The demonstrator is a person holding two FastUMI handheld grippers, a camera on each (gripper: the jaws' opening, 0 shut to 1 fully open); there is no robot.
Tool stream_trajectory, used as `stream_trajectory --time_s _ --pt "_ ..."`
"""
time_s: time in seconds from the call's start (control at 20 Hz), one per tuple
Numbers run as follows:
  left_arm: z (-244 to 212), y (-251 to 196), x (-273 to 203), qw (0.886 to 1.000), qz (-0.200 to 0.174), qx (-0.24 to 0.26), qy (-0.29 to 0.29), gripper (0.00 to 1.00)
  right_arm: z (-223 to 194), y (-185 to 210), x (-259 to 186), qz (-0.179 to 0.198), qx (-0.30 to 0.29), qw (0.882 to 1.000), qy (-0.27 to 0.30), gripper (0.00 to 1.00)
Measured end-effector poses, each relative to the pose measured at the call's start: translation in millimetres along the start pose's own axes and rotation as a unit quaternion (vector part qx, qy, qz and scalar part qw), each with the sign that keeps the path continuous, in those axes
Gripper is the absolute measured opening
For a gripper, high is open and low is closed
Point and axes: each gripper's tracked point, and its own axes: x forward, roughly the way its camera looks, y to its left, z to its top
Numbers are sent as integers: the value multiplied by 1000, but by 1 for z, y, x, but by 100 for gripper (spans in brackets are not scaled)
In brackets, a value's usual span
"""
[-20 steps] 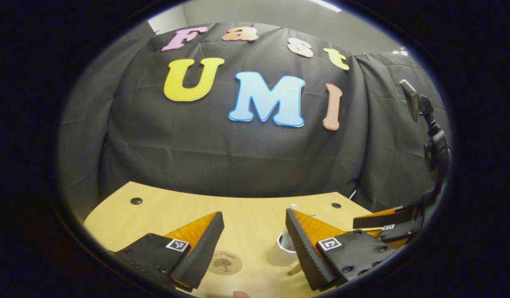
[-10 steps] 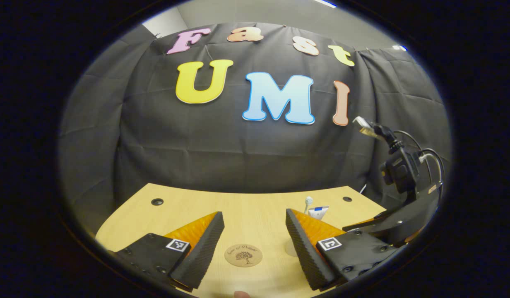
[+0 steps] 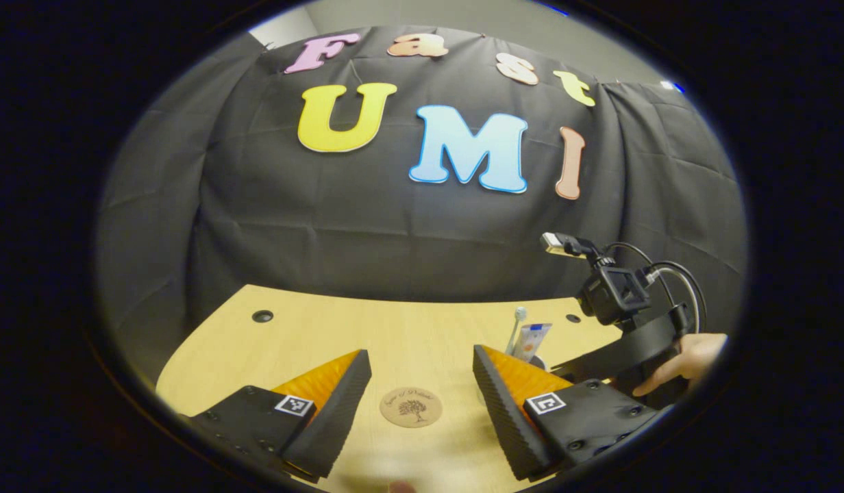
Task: Put the toothbrush and toothpaste on the desktop into the cup, then pick up the cup and place it on the coaster on the desktop.
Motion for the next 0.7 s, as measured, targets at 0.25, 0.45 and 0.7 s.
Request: stream_trajectory --time_s 0.25,0.45,0.7 --pt "-6 12 6 1000 -2 -5 9 97 -5 -1 20 -13 -3 999 31 79" --pt "-11 18 12 1000 -2 -5 16 96 -5 -2 32 -15 -1 999 44 78" --pt "-15 22 16 1000 0 -5 18 96 -10 -5 43 -15 -6 998 60 66"
